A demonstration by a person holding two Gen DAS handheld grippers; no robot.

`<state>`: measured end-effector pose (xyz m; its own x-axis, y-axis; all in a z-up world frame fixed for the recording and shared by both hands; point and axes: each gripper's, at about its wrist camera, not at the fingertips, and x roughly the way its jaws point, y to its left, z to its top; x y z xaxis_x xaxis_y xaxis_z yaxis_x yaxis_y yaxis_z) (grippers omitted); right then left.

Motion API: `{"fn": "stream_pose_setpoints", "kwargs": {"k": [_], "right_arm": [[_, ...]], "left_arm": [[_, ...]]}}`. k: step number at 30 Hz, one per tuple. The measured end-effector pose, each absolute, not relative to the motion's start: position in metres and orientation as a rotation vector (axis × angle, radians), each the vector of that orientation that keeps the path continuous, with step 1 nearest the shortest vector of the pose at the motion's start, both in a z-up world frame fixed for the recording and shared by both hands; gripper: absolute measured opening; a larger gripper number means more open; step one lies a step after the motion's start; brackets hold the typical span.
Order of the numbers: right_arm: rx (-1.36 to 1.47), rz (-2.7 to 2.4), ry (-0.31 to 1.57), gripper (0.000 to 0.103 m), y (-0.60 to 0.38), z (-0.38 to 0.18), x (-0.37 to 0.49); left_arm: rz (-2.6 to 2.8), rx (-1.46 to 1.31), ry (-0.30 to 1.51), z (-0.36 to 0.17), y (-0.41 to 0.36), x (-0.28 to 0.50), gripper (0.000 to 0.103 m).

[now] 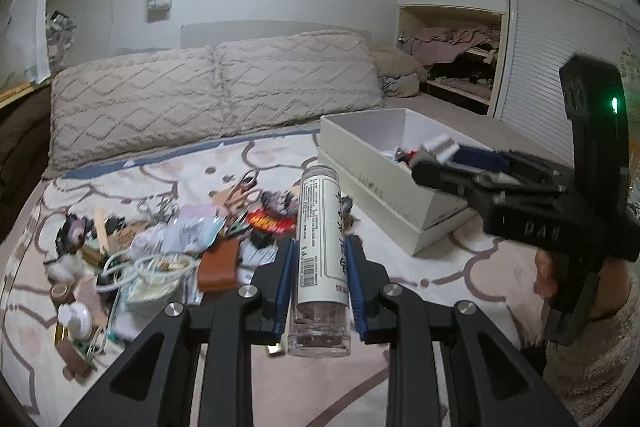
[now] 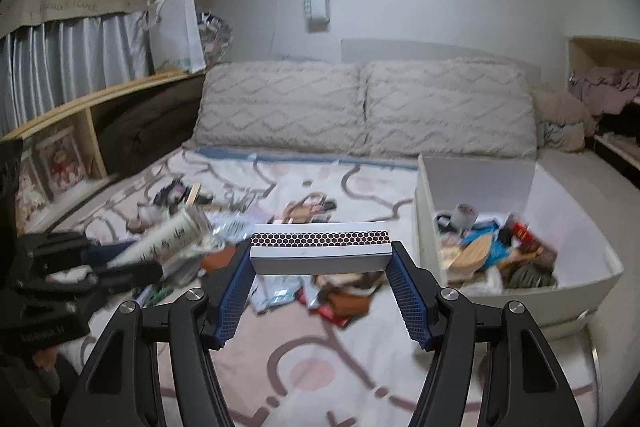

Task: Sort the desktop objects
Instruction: 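Lift and carry the white tube and matchbox toward the shoebox with both tools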

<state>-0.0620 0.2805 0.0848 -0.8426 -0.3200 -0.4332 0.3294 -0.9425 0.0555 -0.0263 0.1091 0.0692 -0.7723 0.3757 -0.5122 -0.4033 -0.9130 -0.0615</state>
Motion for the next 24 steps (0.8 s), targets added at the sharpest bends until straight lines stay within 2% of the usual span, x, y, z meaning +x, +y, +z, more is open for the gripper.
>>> {"fn": "stream_pose_setpoints", "kwargs": {"k": [12,24], "right_arm": [[0.455,-2.839,-0.066,0.066,0.323,0.134,-0.090],[0.602,-3.016,-0.194,0.066,0.397,0.104,-0.134]], "left_arm": [[2.591,-0.690,0.086,0.080,0.153,-0.062,0.025],[2.536,-0.639,0.047,0.091,0.198,-0.108,0.025]]}}
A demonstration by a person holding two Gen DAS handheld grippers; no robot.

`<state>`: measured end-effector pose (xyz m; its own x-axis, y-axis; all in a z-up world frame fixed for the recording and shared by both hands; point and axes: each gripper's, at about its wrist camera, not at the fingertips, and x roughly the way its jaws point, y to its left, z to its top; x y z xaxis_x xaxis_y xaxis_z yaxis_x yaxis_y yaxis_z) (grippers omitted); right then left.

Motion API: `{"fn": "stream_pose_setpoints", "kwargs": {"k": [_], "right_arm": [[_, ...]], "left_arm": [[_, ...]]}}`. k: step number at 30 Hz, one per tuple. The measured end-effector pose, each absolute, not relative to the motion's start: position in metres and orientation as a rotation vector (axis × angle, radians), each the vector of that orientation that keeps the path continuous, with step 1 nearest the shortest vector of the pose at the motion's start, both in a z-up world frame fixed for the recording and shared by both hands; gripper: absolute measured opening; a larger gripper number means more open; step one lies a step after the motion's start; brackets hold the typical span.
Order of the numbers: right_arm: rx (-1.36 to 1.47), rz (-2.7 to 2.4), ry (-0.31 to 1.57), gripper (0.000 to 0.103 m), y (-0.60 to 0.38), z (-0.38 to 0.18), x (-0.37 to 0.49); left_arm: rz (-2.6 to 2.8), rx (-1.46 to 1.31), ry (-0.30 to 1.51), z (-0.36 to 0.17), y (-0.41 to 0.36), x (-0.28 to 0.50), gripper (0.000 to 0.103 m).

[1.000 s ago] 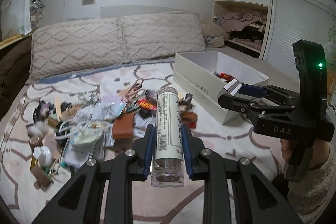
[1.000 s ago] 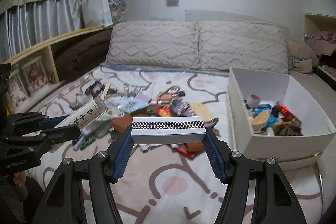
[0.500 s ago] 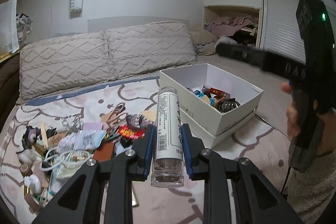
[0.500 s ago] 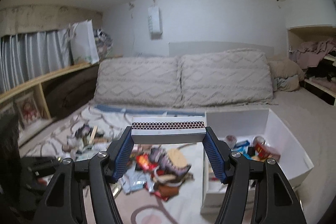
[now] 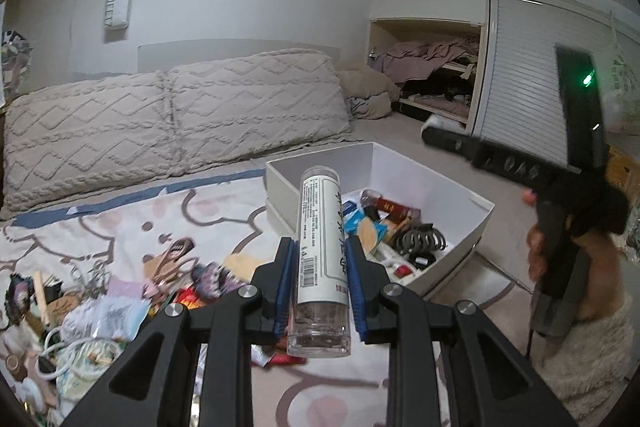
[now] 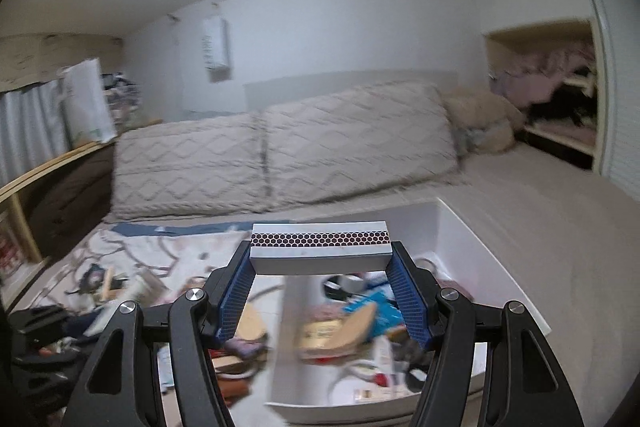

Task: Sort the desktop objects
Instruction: 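Lift and carry the white tube and matchbox toward the shoebox with both tools, then lower the matchbox into the shoebox and open the right tool while the left tool lowers the tube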

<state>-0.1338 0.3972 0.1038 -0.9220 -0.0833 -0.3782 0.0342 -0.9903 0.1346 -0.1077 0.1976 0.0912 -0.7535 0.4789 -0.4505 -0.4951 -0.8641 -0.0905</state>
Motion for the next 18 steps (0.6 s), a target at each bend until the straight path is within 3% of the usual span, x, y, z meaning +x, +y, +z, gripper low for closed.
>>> {"fn": "stream_pose_setpoints", "kwargs": {"k": [4,18], "right_arm": [[0.696,-3.030,-0.230,0.066,0.416,0.089,-0.150],[1.043,-2.909,-0.093,0.066,0.413,0.042,-0.180]], "left_arm": [[2.514,-0.628,0.043,0.095,0.213,-0.119,0.025],[2.457,-0.693,0.004,0.102,0.261,-0.158,0.025]]}}
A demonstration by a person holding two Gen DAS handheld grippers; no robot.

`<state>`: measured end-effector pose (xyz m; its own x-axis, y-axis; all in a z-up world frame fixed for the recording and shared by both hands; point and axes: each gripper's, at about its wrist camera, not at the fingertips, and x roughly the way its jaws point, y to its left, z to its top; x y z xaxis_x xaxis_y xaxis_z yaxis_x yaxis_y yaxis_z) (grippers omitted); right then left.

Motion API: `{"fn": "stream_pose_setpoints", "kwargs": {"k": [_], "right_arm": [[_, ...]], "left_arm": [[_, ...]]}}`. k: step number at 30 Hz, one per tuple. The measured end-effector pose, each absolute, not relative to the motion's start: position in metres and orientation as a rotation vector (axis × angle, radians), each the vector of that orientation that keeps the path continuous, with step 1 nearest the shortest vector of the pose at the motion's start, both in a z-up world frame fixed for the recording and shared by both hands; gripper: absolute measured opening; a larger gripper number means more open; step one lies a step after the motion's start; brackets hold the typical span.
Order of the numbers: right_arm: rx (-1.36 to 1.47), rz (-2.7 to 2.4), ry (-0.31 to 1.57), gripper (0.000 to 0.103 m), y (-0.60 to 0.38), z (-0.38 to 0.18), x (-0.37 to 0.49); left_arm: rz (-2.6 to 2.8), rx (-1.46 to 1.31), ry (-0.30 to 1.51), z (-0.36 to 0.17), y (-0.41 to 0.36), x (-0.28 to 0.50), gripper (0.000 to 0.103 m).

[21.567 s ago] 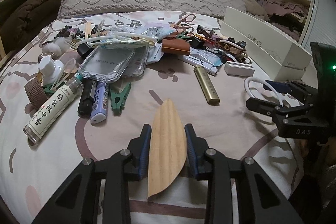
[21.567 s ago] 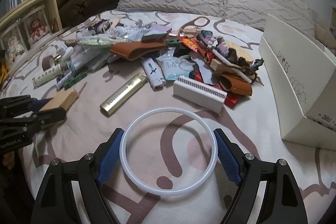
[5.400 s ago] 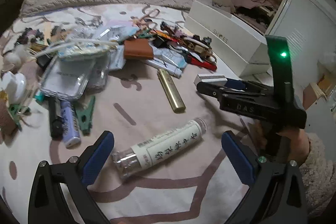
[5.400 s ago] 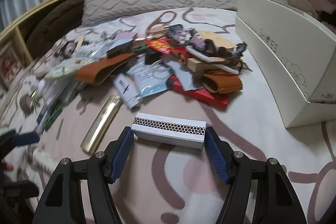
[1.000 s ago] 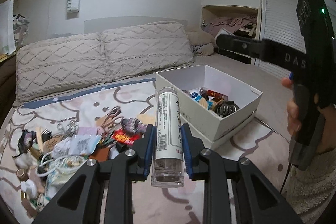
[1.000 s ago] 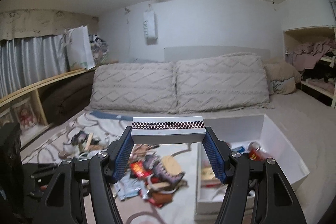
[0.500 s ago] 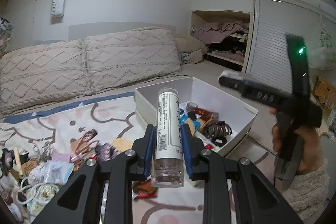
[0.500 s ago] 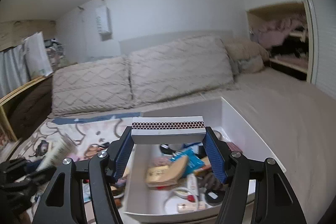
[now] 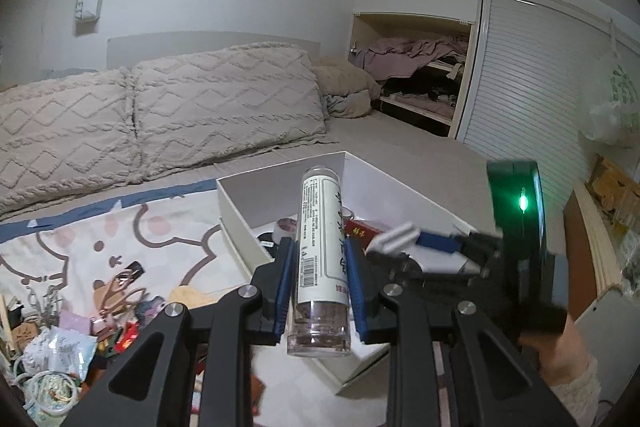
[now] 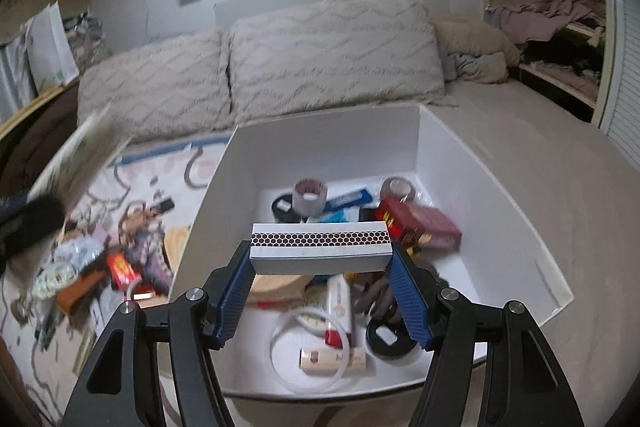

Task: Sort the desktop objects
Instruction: 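Lower the matchbox into the shoebox and open the right tool while the left tool lowers the tube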

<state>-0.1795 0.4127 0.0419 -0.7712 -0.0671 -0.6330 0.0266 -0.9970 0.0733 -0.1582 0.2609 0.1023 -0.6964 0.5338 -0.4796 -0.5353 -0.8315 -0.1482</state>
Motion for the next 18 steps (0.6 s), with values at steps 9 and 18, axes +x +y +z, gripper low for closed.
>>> {"fn": "stream_pose_setpoints", "kwargs": {"k": [9,18], "right_arm": [[1.146,-2.829,0.004,0.066,0.407,0.024,-0.181],[1.165,-2.792,-0.038,0.066,0.410,0.021,-0.181]], "left_arm": [[2.423,-0.804,0.004,0.100,0.290,-0.188,0.025],[2.432,-0.921,-0.011,0.083,0.308,-0.215,0.025]]}}
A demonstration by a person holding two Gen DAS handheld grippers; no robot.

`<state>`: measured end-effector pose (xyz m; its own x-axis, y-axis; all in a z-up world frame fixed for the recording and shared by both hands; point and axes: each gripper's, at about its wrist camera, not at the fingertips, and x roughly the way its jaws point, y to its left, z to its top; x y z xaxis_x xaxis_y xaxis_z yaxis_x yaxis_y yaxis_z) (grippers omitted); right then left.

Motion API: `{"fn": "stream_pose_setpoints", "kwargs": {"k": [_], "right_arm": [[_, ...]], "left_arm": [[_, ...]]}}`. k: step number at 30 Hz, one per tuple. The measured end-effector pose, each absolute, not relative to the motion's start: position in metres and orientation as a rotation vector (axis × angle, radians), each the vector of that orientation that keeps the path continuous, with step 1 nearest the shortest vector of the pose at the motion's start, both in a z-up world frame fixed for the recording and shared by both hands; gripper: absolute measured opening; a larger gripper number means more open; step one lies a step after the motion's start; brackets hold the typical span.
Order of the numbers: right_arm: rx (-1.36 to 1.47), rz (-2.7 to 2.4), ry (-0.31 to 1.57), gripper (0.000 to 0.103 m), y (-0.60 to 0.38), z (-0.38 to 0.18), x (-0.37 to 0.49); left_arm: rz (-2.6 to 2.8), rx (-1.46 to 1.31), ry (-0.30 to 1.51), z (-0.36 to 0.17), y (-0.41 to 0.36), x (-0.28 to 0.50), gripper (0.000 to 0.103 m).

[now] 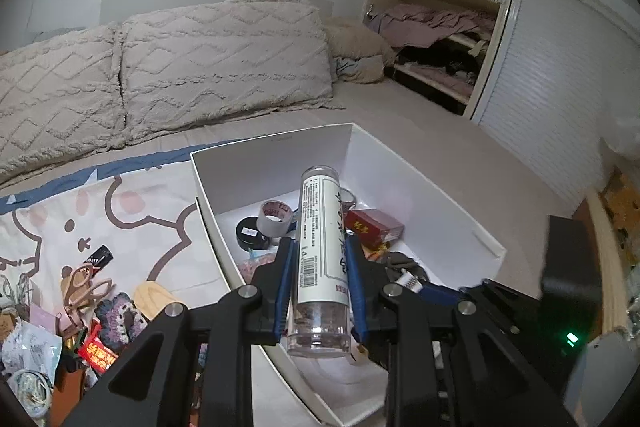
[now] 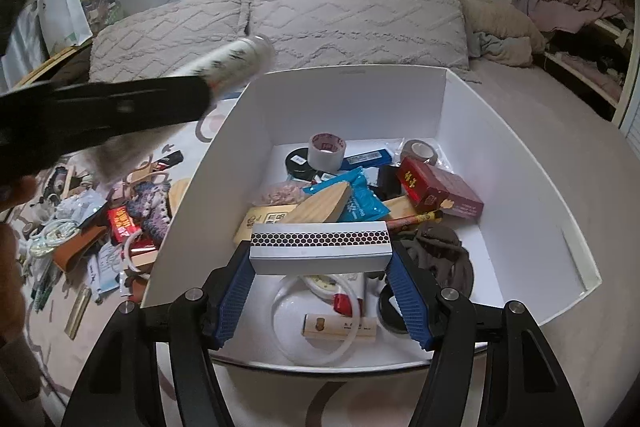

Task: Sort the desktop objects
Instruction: 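Lower the matchbox into the shoebox and open the right tool while the left tool lowers the tube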

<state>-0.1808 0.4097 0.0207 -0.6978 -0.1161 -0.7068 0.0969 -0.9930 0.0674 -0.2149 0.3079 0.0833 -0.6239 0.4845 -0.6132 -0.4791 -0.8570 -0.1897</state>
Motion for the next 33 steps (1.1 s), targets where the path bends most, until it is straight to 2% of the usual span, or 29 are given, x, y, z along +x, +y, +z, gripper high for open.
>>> {"fn": "stream_pose_setpoints", "kwargs": {"k": [3,5,6,7,11,19,24,33], "right_arm": [[1.192,-2.786,-0.022,0.067,0.408,0.018,-0.183],[1.198,-2.786,-0.003,0.078,0.407,0.017,-0.183],[1.195,-2.780,-0.003,0.094,0.406,0.016,-0.182],[1.188,-2.772,-0.009,0.098,0.406,0.016,-0.182],[1.174,-2.759,-0.018,0.098,0.406,0.017,-0.180],[1.116,-2.774,-0.088,0.098,0.423,0.024,-0.168],[1.105,-2.846,-0.113,0.098,0.444,0.028,-0.158],[1.076,-2.955,-0.114,0.098,0.464,0.038,-0.145]], "left_arm": [[2.443,-0.942,-0.006,0.081,0.313,-0.223,0.025],[2.452,-0.957,0.001,0.079,0.318,-0.228,0.025],[2.452,-0.969,-0.007,0.078,0.320,-0.232,0.025],[2.452,-0.982,-0.019,0.077,0.322,-0.236,0.025],[2.469,-1.044,-0.080,0.071,0.328,-0.252,0.025],[2.536,-1.141,-0.052,0.064,0.342,-0.273,0.025],[2.559,-1.257,-0.121,0.054,0.340,-0.294,0.025],[2.702,-1.318,0.015,0.038,0.348,-0.310,0.025]]}}
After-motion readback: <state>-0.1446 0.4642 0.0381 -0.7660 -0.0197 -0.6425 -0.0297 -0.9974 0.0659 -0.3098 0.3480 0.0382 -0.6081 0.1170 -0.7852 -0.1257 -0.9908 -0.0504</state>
